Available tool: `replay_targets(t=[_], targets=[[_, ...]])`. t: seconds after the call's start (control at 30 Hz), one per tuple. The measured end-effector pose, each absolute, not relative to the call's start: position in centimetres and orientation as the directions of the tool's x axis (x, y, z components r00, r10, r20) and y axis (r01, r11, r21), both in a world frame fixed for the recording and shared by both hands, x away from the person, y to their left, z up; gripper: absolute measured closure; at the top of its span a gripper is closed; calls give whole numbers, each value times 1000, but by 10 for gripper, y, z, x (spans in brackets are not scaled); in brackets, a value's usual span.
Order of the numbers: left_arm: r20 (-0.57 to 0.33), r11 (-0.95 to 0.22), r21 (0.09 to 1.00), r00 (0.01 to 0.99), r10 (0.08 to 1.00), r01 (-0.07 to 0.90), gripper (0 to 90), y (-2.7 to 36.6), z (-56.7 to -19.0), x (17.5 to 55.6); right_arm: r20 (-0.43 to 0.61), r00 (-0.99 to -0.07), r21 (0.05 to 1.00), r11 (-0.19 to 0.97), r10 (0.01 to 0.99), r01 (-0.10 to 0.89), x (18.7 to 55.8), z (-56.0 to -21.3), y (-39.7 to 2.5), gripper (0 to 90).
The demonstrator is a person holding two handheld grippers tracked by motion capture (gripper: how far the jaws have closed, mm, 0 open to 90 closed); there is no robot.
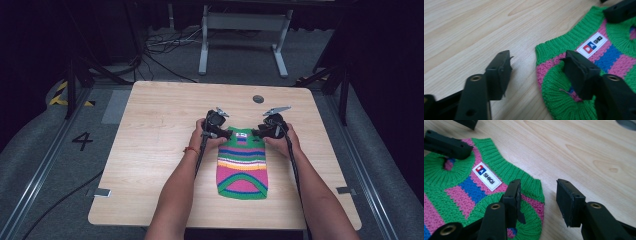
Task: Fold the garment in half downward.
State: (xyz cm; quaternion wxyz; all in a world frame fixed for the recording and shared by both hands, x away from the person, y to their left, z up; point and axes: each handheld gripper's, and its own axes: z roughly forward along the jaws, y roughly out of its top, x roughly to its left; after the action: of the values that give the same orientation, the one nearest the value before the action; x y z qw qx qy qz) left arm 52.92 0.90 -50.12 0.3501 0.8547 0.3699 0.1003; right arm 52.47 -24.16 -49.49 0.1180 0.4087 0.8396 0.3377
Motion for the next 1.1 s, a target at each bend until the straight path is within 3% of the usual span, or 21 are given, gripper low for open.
replay_targets(t=[0.13,0.23,0.33,0.53,1.1], targets=[[-103,-489,672,724,682,556,496,11,-500,529,108,-645,664,429,756,613,524,-496,-241,641],[-121,-503,671,750,650,545,710,9,-500,528,143,-647,663,413,749,625,524,-497,-242,710],[-132,-513,661,757,639,548,773,10,-498,529,159,-651,662,409,742,628,525,-497,-242,756],[-82,-557,641,769,634,528,823,6,-492,529,138,-669,651,442,731,617,525,-494,-238,837],[-24,-559,715,813,582,421,820,23,-456,510,120,-749,762,423,652,490,505,-455,-247,840]])
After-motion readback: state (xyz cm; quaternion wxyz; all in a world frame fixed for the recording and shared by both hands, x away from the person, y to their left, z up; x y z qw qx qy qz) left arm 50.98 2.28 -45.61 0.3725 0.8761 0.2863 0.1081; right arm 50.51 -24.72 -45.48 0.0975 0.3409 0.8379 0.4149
